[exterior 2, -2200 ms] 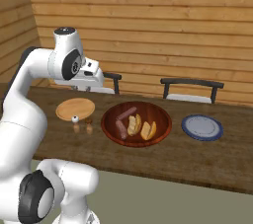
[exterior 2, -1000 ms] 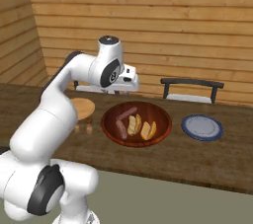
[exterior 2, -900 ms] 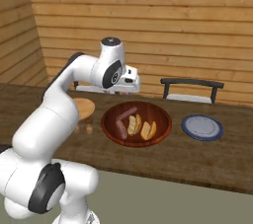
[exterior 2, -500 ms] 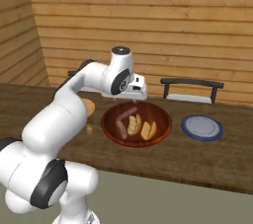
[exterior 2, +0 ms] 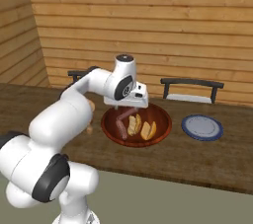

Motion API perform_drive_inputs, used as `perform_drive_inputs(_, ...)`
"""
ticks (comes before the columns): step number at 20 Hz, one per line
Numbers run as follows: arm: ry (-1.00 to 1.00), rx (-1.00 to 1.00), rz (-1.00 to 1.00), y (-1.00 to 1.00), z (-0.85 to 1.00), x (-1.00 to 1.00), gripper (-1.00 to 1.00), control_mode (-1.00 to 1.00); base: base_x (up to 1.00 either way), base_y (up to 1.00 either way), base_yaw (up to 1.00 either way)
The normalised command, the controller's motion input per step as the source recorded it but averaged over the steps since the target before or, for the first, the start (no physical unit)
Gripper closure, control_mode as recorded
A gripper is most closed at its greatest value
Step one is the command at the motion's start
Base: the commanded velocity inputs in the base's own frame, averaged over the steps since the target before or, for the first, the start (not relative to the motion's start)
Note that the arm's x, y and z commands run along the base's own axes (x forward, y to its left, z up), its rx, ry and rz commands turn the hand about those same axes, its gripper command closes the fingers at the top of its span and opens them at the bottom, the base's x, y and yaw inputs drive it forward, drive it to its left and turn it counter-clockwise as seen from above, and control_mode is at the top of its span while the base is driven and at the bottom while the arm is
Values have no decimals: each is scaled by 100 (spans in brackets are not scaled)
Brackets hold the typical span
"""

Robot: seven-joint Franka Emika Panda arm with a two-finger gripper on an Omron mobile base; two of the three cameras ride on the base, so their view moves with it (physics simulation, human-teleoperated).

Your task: Place one bun and one sausage from the bowl on each plate.

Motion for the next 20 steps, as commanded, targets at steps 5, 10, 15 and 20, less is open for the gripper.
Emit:
perform_drive_inputs(5,9,2,0,-8,-32,11,-100,-100,0,0,0)
perform_drive_inputs(10,9,3,0,-8,-26,11,-100,-100,0,0,0)
perform_drive_inputs(15,6,5,0,-9,-28,32,-100,-100,0,0,0)
perform_drive_inputs(20,7,4,0,-11,-26,45,-100,-100,0,0,0)
